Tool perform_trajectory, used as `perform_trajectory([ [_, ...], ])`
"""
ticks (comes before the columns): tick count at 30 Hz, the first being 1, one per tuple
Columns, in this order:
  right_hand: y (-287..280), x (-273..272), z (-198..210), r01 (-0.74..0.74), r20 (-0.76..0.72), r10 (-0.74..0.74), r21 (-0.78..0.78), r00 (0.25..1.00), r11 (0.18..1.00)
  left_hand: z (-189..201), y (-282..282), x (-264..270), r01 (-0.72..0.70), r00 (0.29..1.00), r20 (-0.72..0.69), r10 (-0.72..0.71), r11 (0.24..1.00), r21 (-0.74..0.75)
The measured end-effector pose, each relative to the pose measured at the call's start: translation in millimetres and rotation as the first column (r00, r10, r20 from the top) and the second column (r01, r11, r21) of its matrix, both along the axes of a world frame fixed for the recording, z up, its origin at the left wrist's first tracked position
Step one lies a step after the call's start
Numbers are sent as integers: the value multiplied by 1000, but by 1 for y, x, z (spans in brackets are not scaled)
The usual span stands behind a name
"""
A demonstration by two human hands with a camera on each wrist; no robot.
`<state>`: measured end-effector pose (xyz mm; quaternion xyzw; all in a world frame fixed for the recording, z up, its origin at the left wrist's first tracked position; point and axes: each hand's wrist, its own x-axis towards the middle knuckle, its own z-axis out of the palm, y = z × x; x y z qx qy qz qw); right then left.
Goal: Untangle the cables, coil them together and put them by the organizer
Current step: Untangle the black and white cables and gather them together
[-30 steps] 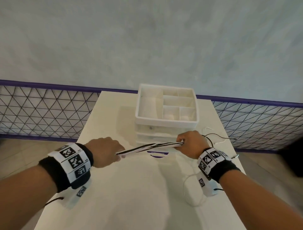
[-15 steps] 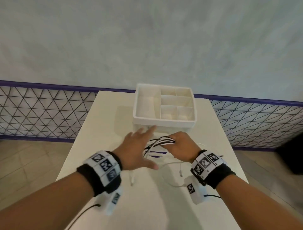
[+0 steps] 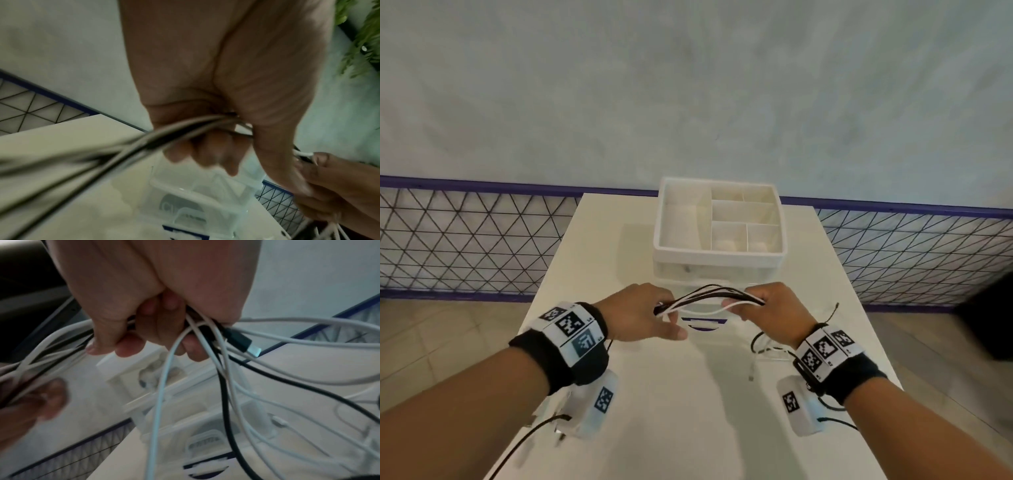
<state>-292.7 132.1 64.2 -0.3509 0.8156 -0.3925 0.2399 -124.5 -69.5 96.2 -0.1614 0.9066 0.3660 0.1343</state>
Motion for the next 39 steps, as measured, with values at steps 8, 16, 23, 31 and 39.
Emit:
perform_trajectory([
  [8, -19, 12, 4, -75, -16, 74, -71, 997, 995, 30, 23, -14, -39, 963, -257, 82, 985, 169],
  [16, 9, -2, -46, 82, 30, -84, 57, 996, 995, 56, -7, -9, -306, 848, -423, 318, 947, 99],
  [23, 26, 19, -72, 249, 200, -225, -103, 954, 963, 59, -19, 0, -382, 840, -373, 394, 918, 109],
  [31, 9, 9, -35, 120, -97, -178, -429, 979, 895, 52, -21, 2, -408, 842, -341, 419, 907, 106],
  [39, 51, -14, -71, 106, -240, -29, 317, 970, 942, 56, -41, 15, -511, 778, -359, 516, 852, 116],
])
